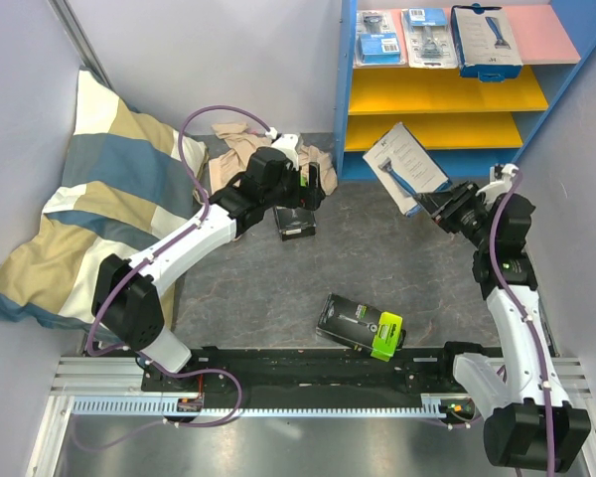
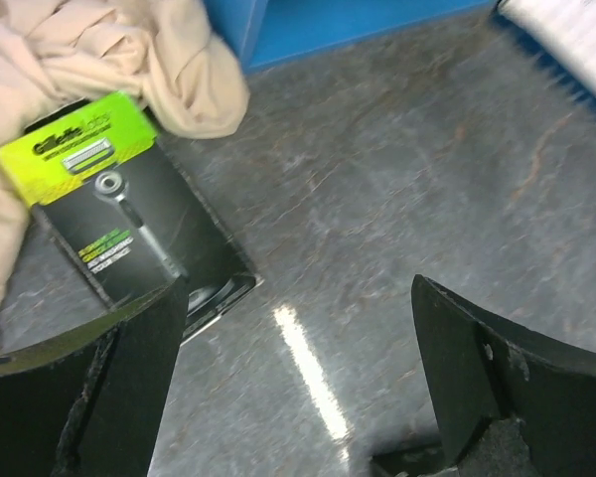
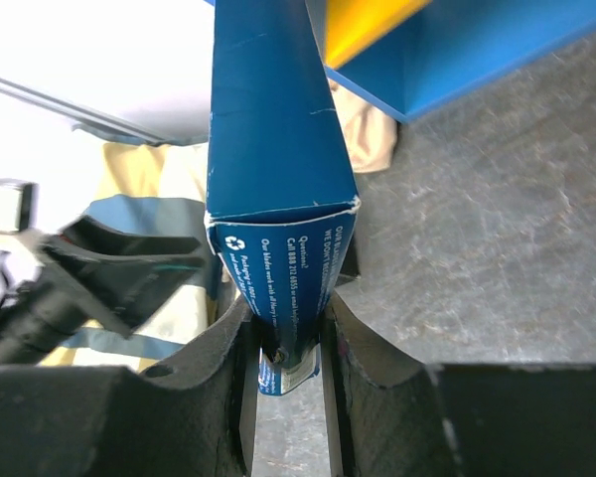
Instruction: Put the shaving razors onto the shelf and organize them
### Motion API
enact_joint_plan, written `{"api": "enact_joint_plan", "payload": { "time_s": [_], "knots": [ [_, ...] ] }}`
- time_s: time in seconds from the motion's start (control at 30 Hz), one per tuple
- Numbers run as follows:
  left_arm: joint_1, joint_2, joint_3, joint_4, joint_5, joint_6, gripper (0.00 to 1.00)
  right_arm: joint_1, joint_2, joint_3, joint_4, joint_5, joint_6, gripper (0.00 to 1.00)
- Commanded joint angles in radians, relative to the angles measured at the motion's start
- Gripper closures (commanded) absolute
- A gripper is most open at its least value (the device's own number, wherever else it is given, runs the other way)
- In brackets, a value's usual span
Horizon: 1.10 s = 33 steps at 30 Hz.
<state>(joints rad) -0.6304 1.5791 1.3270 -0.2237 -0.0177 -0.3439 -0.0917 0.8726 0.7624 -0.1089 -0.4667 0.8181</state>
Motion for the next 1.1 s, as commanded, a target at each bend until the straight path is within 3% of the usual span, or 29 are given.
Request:
{"api": "enact_joint_plan", "payload": {
  "time_s": [0.0,0.47,1.07],
  "knots": [
    [0.0,0.005,0.047,-0.057,-0.053,0.095,0.0,-0.016,0.008,0.112,0.041,-0.064,-0.01,0.79],
    [0.011,0.048,0.051,-0.088,-0.06,0.092,0.0,-0.028,0.052,0.356,0.049,-0.179,0.047,0.78],
    [0.015,0.078,0.049,-0.077,-0.016,0.066,0.0,-0.147,0.337,0.788,0.08,-0.176,0.194,0.79]
  ]
}}
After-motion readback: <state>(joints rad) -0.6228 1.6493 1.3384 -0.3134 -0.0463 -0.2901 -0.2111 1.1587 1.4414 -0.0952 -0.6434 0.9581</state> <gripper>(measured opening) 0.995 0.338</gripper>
